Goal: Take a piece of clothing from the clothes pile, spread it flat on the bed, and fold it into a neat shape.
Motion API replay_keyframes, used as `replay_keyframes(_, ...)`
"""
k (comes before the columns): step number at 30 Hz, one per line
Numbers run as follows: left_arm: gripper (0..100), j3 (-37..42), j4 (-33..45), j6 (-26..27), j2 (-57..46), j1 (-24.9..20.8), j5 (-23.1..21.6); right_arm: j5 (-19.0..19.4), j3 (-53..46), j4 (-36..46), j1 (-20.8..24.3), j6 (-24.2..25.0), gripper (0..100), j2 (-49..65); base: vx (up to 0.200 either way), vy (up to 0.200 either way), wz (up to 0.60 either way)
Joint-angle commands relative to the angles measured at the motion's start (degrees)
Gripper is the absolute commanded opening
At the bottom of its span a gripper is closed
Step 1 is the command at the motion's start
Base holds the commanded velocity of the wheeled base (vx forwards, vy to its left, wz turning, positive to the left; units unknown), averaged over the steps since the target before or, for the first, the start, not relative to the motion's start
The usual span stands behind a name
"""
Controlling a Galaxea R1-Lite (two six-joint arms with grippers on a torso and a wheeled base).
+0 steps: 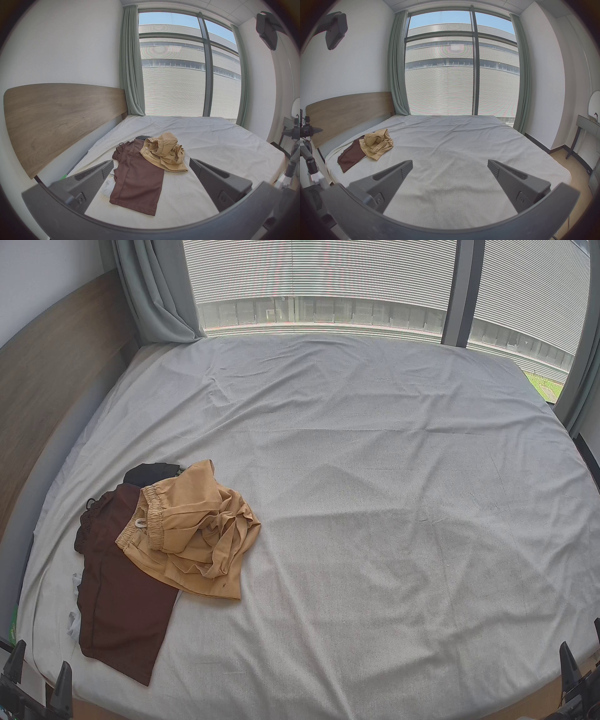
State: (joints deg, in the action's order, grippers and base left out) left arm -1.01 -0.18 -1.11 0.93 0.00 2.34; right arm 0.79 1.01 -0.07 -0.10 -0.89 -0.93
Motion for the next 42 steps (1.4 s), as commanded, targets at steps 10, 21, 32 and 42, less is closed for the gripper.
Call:
replay_keyframes(10, 100, 1.0, -0.1, -0.4, -0.8, 0.0, -0.1, 0.6, -0.9, 0.0, 0.0, -1.0, 100, 0.9, 0.0, 0.0, 0.0)
replay_keyframes(21, 100, 1.0, -0.2, -0.1, -0.8, 0.0, -0.1, 0.6, -0.9, -0.1, 0.0, -1.2, 100, 0.9, 0.0, 0.0, 0.0)
replay_keyframes(32, 100, -7.9, -3.2, -0.2, 7.5, 0.3, -2.3, 0.6, -0.9, -0.1, 0.0, -1.2, 100, 0.9, 0.0, 0.0, 0.0)
replay_keyframes(42, 100, -11.0, -3.9, -4.4, 16.2, -2.0, -5.2, 0.6, -0.9, -0.1, 0.0, -1.1, 100, 0.9, 0.0, 0.0, 0.0)
